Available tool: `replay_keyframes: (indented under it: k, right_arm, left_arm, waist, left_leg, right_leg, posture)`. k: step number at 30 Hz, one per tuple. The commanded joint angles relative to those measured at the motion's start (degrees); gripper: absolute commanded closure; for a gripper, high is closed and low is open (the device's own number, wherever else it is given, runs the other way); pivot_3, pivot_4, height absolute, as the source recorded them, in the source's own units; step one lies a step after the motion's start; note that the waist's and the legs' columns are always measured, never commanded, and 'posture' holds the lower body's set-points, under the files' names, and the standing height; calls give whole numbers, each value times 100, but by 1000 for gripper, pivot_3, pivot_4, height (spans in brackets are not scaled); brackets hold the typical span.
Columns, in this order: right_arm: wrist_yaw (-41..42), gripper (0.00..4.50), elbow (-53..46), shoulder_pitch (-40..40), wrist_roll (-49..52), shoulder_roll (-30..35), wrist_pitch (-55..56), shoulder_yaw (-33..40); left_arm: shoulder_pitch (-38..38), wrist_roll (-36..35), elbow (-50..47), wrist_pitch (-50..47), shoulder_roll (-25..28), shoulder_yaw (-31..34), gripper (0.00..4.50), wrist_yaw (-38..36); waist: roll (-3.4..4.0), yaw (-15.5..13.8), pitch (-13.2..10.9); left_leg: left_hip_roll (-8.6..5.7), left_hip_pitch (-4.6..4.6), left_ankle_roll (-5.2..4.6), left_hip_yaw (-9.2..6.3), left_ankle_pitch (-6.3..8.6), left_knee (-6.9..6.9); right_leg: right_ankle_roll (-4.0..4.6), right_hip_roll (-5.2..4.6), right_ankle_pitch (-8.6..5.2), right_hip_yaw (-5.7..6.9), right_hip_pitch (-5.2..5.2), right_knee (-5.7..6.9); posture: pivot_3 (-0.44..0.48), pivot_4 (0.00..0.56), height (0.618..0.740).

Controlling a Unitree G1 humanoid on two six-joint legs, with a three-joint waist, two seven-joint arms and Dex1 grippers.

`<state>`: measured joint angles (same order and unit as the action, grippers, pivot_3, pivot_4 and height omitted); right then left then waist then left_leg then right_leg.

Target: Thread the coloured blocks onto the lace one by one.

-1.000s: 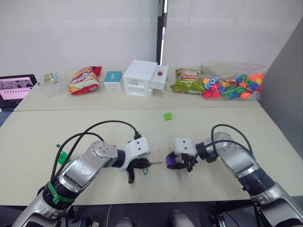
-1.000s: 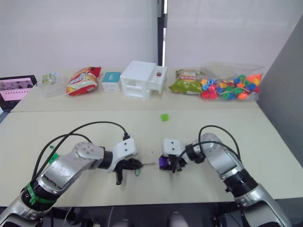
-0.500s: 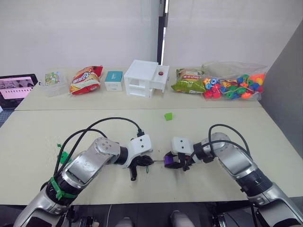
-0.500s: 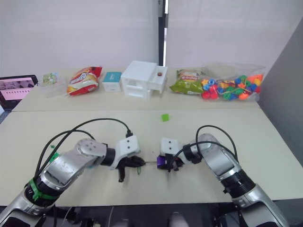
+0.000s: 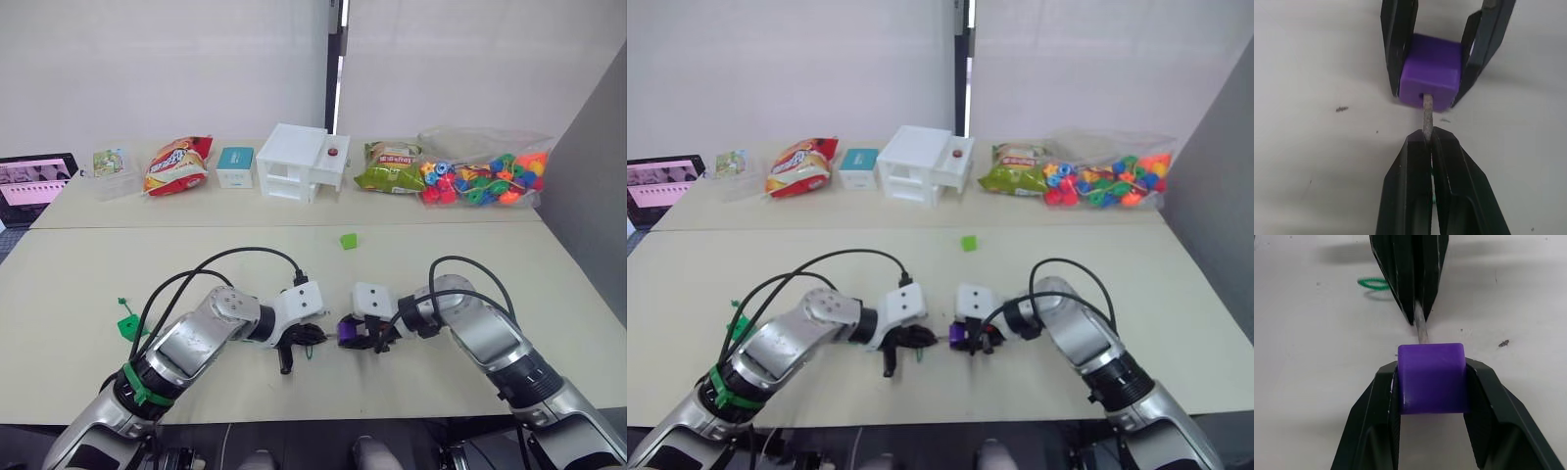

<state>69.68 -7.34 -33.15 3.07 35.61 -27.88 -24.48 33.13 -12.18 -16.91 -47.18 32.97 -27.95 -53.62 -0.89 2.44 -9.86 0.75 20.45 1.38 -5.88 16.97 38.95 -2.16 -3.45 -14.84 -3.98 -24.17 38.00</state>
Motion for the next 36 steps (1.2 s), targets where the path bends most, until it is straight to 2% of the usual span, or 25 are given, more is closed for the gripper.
replay_keyframes:
  k: [1, 7, 10, 11, 17, 20, 25, 36]
  right_arm:
    - [-89, 3301, -268, -7, 71, -39, -54, 57]
    - [-178, 3301, -357, -1, 114, -101, -168, 82]
    - [-242, 3301, -376, 4, 99, -124, -222, 73]
    - [-267, 3301, -384, 18, 89, -125, -243, 74]
    - [-314, 3301, -454, 180, 68, 33, -324, 100]
    - [-301, 3301, -556, 322, 100, 177, -355, 160]
    - [-298, 3301, -703, 494, 185, 390, -409, 237]
    - [-346, 3301, -847, 587, 277, 612, -493, 239]
  left_arm:
    - [114, 62, 56, 336, -155, -107, 4500, -94]
    - [38, -82, 514, 625, -653, -73, 4500, -220]
    - [-108, -49, 658, 929, -603, -5, 4500, -388]
    - [-139, -65, 629, 1003, -557, 68, 3789, -444]
    - [-389, -224, 365, 1169, -152, 584, 1866, -675]
    - [-593, -437, 205, 1191, 30, 922, 1825, -749]
    - [-766, -519, 167, 1240, 190, 1091, 1825, -767]
    - [-923, -289, 405, 1373, -41, 703, 1825, -629]
  waist:
    - [0, 3, 0]
    - [0, -1, 0]
    - [0, -2, 1]
    - [-1, -2, 1]
    - [0, 5, 0]
    - [0, 3, 0]
    - [0, -17, 0]
    - [-1, -21, 0]
  left_leg:
    - [-1, 0, 0, 0, 0, 0]
    - [-1, 0, 0, 0, 0, 1]
    - [-2, -1, 0, 0, 0, 2]
    - [-1, -2, 0, -1, 0, 2]
    - [-1, -1, 0, -2, 0, 1]
    - [-1, -1, 0, -3, 0, 1]
    - [-1, -2, 0, -3, 0, 2]
    - [-2, -1, 0, -2, 0, 2]
  right_leg:
    - [0, 0, 0, 0, 0, 1]
    - [0, -1, 0, 0, 0, 1]
    - [0, -1, 0, 0, 3, 0]
    - [0, -1, 0, 0, 2, 1]
    - [0, 0, 0, 0, -1, 4]
    - [0, -1, 0, 0, 0, 2]
    - [0, -2, 0, 1, 4, -1]
    - [0, -2, 0, 1, 3, -2]
  posture:
    - [0, 150, 740]
    - [0, 150, 740]
    - [0, 150, 740]
    - [0, 150, 740]
    - [0, 150, 740]
    - [0, 150, 740]
    - [0, 150, 740]
    - [0, 150, 740]
